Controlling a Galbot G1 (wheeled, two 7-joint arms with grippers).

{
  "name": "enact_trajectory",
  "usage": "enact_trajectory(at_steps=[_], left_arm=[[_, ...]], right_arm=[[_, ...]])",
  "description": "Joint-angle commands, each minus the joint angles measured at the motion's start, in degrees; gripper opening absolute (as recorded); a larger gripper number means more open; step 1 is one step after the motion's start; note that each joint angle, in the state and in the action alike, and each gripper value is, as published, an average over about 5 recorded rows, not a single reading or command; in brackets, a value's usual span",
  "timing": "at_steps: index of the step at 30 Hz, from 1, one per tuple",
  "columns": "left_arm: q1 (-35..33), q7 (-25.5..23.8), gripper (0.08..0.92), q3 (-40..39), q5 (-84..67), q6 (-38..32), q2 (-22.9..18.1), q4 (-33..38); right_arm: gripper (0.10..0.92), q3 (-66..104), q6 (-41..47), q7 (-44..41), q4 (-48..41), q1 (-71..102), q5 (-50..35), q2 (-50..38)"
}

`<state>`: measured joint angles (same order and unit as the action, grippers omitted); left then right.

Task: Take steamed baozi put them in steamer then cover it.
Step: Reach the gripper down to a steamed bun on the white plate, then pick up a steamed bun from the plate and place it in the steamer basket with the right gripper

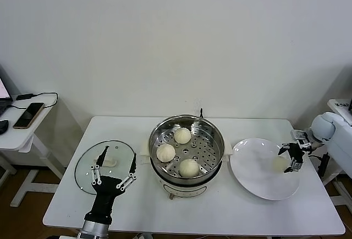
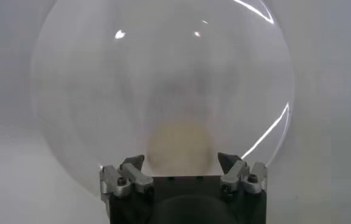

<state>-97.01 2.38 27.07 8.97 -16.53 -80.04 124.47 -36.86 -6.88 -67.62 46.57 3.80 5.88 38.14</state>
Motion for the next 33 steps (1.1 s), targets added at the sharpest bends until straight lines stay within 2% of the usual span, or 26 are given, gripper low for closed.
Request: enact_trajectory(at_steps=[1,7,12,16,21,29,33], left_arm=[[0.03,0.00,0.823,-0.04,-0.01,0.03,-0.02,0.07],[0.29,-0.02,0.823,-0.07,-0.04,0.16,0.06,0.08],[0.57,-0.01,0.823,-0.27,-0.14,0.30,0.26,0.19],[0.88,0.00,0.823,-0.55,-0.29,0.47,0.36,0.45],[1.09,0.02,0.823,-0.79,-0.42,0.56,0.50,0.56],[1.22,0.02,0.823,-0.78,-0.55,0.57,0.67,0.52],[1.93,-0.01,0.823,-0.88,-0.64,0.66,0.47,-0.06]], right_arm=[[0.748,-0.43,0.12,1.05,-0.09,0.55,-0.35,0.32],[0.692,-2.10,0.62,0.42,1.81,-1.10,-1.09,-0.37],[0.674,-8.59,0.63,-2.93,5.68,-11.01,-3.39,-1.45],[0.670,-22.39,1.96,-9.08,10.56,-27.15,-11.21,-0.40],[0.667,-36.48,5.37,-13.98,15.74,-44.57,-21.38,5.28],[0.659,-46.47,12.66,-11.11,24.31,-53.78,-36.74,15.95],[0.652,-47.96,14.82,-8.73,27.57,-53.30,-38.49,19.74]])
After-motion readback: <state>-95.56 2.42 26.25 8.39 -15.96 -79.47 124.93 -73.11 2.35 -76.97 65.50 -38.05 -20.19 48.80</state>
